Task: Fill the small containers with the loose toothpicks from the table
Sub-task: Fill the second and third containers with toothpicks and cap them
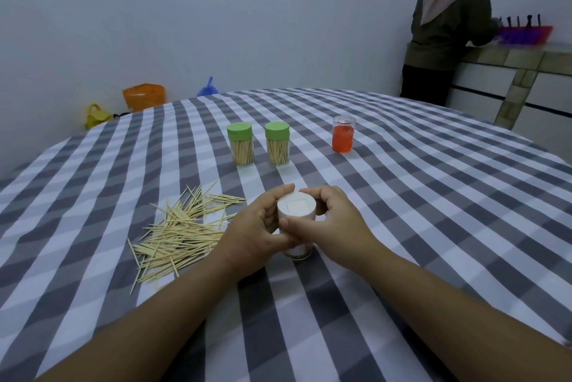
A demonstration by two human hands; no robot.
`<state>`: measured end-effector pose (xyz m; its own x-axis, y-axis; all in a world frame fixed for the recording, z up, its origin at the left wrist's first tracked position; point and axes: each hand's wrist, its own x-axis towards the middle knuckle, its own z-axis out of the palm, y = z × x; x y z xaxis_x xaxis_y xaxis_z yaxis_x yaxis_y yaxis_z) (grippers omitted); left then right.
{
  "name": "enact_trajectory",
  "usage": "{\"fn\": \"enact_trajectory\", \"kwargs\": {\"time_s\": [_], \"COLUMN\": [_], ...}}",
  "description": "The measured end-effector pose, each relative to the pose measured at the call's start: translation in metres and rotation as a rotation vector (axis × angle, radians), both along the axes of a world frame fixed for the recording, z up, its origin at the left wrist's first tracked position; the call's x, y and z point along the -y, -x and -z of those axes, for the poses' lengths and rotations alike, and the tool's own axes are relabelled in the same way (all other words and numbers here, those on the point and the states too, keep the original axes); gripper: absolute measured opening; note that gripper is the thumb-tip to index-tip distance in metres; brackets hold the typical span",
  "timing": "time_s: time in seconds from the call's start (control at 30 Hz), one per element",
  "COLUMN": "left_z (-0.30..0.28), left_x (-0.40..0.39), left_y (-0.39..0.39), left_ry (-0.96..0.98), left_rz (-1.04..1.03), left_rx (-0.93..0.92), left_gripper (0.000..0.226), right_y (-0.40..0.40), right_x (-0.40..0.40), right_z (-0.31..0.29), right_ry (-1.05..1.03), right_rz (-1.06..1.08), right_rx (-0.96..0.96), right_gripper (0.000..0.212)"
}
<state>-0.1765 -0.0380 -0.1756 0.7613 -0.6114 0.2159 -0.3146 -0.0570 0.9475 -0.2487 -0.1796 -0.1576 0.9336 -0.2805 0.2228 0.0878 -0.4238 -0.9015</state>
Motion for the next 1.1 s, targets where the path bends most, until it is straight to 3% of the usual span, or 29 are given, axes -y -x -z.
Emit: {"fn": "enact_trajectory", "kwargs": {"time_s": [0.37,0.53,0.63,0.87,1.1], "left_z": [-0.027,-0.051,-0.056,-0.055,-0.042], "left_x": [0.017,0.051,0.078,0.136,0.161], "left_y": [-0.003,-0.028,-0.046,-0.094,-0.118], "left_ry": [-0.029,-0.043,-0.03,-0.059,-0.061], "left_rz": [-0.063,-0.132,-0.217,-0.457,-0.514], "left_rx": [-0.064,0.013,0.052,0.085,0.063], "left_gripper": [0.069,0.069,0.071,0.073,0.076], "right_y": [-0.008,-0.036,-0.056,-0.114,-0.167], "right_x": [0.023,0.051,0.07,0.11,0.136], "right_z": [-0.016,-0.037,-0.041,-0.031,-0.015], "right_ry": [-0.104,-0.263,-0.262,-0.097,-0.16], "right_rz": [-0.112,-0.135,-0.052,0.401,0.434], "right_rx": [-0.053,-0.006,0.014,0.074,-0.041], "right_gripper": [0.065,0.049,0.05,0.057,0.088]}}
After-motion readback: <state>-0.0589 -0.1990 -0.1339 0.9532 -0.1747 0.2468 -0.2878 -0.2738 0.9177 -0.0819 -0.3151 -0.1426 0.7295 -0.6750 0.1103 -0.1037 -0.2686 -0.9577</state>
